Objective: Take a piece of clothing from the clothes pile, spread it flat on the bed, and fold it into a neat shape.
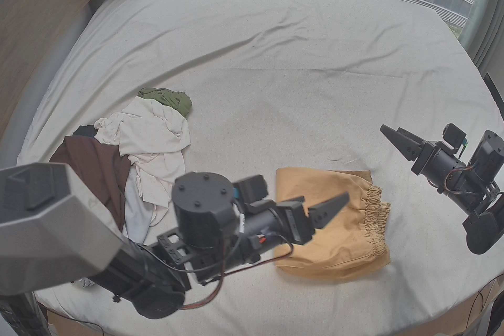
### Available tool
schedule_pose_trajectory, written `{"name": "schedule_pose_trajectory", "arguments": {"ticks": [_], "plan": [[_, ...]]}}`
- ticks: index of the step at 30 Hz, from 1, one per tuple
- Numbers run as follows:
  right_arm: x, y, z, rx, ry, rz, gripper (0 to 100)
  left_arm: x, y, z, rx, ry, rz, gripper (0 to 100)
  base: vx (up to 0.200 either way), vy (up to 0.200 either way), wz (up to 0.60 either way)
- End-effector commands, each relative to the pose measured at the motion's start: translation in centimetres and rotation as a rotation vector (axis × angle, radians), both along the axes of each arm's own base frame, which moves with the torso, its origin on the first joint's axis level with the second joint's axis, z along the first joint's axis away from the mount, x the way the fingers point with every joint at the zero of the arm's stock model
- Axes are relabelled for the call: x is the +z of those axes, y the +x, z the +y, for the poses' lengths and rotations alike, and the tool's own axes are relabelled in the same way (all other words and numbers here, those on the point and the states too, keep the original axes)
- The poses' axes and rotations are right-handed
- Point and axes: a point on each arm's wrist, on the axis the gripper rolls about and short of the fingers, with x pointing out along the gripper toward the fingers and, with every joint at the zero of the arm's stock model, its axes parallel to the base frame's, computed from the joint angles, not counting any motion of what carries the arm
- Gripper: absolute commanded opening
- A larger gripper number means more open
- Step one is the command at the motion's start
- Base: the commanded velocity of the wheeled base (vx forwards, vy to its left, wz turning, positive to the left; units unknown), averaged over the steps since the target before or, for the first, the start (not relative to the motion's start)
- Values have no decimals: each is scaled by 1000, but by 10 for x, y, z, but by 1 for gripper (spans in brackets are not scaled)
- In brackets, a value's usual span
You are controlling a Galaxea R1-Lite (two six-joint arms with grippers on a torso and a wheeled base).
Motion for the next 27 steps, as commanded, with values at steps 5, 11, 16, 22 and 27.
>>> {"name": "schedule_pose_trajectory", "arguments": {"ticks": [5,11,16,22,27], "plan": [[-17,-11,15,58,-19,75,100,30,11,106,216,-5,-61,100,0,0,0],[-25,-12,15,59,-25,114,100,32,1,144,241,47,-120,100,0,0,0],[-29,-11,16,59,-29,125,100,37,-4,163,261,85,-170,100,0,0,0],[-31,-11,14,54,-35,134,100,21,-9,176,274,174,-171,100,0,0,0],[-46,-12,10,37,-74,183,100,14,-15,178,266,215,-171,100,0,0,0]]}}
